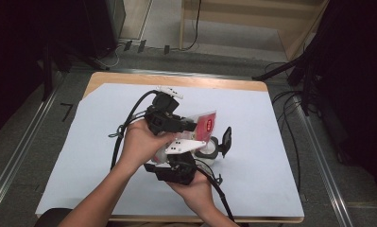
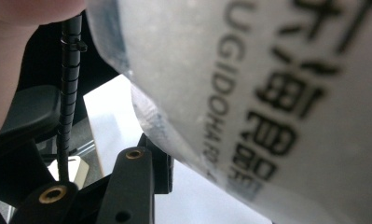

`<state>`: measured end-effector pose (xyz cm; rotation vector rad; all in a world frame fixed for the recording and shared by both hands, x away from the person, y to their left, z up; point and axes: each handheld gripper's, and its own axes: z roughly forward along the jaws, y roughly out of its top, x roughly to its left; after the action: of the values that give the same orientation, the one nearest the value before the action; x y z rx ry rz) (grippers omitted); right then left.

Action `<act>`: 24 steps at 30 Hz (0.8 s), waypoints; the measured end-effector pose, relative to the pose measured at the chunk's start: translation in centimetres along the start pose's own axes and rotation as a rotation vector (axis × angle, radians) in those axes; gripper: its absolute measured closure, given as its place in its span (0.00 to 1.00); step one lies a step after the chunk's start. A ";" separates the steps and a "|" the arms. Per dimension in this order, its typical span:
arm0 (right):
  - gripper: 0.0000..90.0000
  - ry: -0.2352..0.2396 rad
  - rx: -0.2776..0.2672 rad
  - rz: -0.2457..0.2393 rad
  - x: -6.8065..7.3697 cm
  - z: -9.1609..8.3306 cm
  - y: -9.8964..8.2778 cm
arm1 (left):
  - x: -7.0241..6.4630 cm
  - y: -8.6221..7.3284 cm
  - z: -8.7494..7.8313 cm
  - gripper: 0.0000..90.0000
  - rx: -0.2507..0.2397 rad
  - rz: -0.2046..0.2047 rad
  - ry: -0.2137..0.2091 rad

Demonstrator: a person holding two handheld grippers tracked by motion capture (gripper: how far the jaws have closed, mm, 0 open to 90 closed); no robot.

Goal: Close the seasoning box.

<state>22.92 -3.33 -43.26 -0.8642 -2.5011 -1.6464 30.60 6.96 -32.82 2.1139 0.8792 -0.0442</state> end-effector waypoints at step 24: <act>0.70 -0.017 0.007 -0.032 0.4 0.0 0.1 | -0.1 0.0 -0.1 0.86 0.001 0.006 0.007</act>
<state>22.65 -3.11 -43.08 -0.8454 -2.5433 -1.6459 30.50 6.90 -32.72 2.1184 0.8777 -0.0340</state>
